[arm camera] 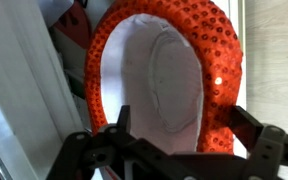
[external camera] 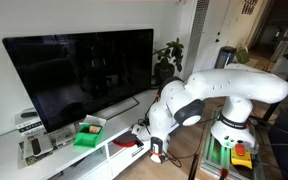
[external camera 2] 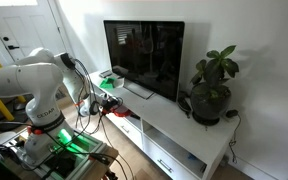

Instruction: Place the orange hat in the middle shelf of the television stand

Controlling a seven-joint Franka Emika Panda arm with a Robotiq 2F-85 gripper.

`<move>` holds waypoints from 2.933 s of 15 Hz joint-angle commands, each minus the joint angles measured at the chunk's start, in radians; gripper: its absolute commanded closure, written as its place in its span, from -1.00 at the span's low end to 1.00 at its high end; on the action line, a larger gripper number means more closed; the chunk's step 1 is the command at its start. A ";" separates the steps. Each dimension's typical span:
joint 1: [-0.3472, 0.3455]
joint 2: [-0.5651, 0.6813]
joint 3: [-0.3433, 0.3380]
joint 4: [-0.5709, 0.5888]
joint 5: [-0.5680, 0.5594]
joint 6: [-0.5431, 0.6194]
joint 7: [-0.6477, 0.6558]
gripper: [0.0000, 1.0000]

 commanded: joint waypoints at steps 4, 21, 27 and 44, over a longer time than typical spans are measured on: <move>-0.027 0.000 0.022 0.023 0.015 -0.050 -0.015 -1.00; -0.035 -0.002 0.050 0.042 0.164 0.060 -0.288 0.80; -0.045 -0.002 0.068 0.059 0.256 0.091 -0.387 0.98; -0.111 -0.002 0.127 0.088 0.248 0.080 -0.432 -0.72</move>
